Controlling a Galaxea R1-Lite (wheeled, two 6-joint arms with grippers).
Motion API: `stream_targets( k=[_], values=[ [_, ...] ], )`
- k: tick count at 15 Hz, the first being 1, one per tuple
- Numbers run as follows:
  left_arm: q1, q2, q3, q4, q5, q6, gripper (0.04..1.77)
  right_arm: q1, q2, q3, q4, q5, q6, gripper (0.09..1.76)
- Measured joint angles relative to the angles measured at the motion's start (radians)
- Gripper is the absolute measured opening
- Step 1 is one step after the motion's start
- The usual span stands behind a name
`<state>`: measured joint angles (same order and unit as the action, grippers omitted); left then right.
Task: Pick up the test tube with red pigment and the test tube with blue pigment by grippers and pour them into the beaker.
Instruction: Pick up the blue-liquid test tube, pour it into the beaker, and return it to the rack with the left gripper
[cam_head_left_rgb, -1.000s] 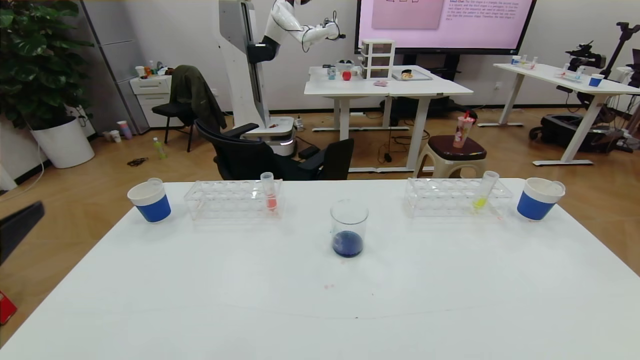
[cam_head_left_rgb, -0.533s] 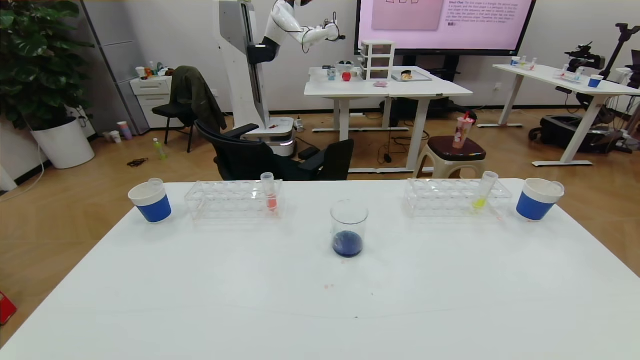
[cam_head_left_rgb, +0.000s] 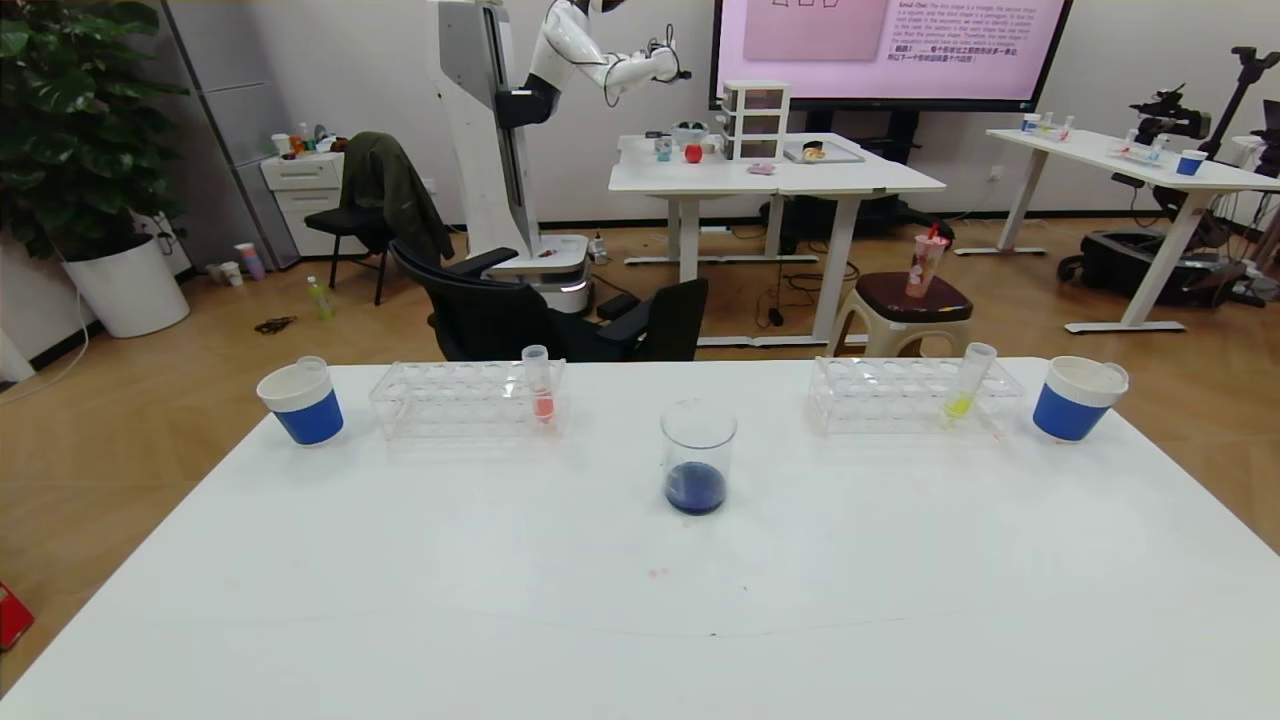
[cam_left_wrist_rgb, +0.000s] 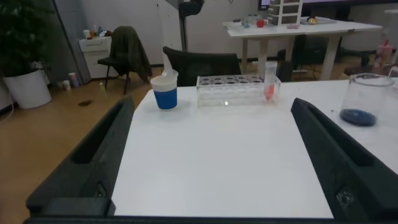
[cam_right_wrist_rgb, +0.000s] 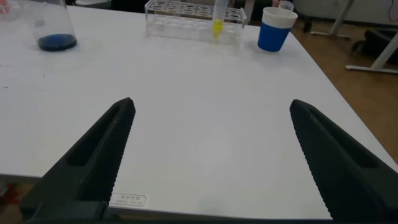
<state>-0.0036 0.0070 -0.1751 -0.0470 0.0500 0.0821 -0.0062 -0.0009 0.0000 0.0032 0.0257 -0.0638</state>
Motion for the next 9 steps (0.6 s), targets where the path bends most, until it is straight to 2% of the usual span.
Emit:
stream_targets(
  k=[1,2,3,5,9],
  values=[
    [0.0,-0.004,0.075,-0.029,-0.011,0.006,1.75,0.0,0.0,0.0,0.0,0.0,0.0,1.74],
    [0.0,-0.007,0.124,-0.004,-0.042,0.009,1.75,0.0,0.0,0.0,0.0,0.0,0.0,1.74],
    [0.0,-0.008,0.149,0.068,-0.066,0.008,1.75,0.0,0.0,0.0,0.0,0.0,0.0,1.74],
    [0.001,-0.009,0.159,0.071,-0.079,0.021,1.75,0.0,0.0,0.0,0.0,0.0,0.0,1.74],
    [0.001,-0.009,0.171,0.056,-0.059,-0.037,1.75,0.0,0.0,0.0,0.0,0.0,0.0,1.74]
  ],
)
